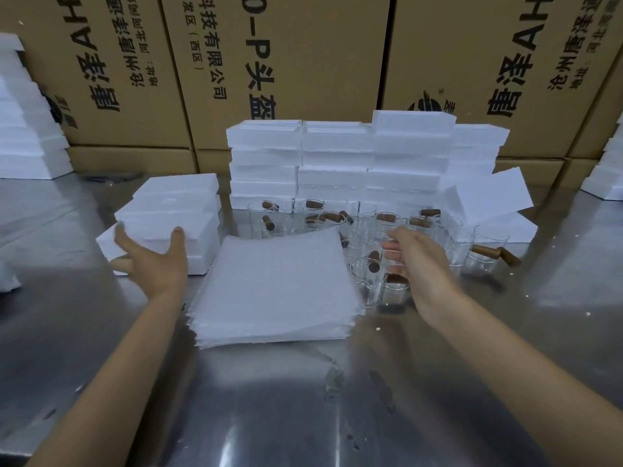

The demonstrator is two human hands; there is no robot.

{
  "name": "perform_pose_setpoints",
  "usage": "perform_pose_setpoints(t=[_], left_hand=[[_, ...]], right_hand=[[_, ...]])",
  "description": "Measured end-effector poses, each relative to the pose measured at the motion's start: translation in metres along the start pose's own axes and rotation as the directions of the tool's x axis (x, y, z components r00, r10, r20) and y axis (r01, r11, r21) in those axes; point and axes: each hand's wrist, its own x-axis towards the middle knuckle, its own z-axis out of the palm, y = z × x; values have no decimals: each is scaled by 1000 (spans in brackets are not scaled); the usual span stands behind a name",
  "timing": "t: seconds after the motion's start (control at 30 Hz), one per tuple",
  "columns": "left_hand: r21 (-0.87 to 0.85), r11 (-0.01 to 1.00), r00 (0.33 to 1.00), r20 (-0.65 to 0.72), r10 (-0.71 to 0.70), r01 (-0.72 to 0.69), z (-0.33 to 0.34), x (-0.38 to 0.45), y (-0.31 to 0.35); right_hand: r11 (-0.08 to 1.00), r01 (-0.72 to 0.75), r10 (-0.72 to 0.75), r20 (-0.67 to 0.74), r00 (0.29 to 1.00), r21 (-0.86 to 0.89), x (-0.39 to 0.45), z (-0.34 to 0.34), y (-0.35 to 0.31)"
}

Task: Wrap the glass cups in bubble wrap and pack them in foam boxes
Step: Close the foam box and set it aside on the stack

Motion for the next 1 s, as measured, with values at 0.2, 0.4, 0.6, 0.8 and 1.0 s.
perform_pose_setpoints(t=[0.2,0.4,0.6,0.8,1.0], left_hand=[[149,988,997,60,-53,43,21,16,11],[293,952,958,238,-161,87,34,57,20],[413,911,975,207,-76,-17,54,45,47],[326,902,828,558,58,-284,90,-22,104],[9,880,496,829,260,-476,133,-123,159]], right_hand=[[997,77,-78,-23,997,-30,-1,-13,6],[994,92,-97,-68,993,-64,4,-32,6],[992,113,-118,-105,987,-51,15,-50,5],[988,140,-147,-142,979,-61,22,-64,9],[935,272,-324,-243,914,-226,33,-97,28]])
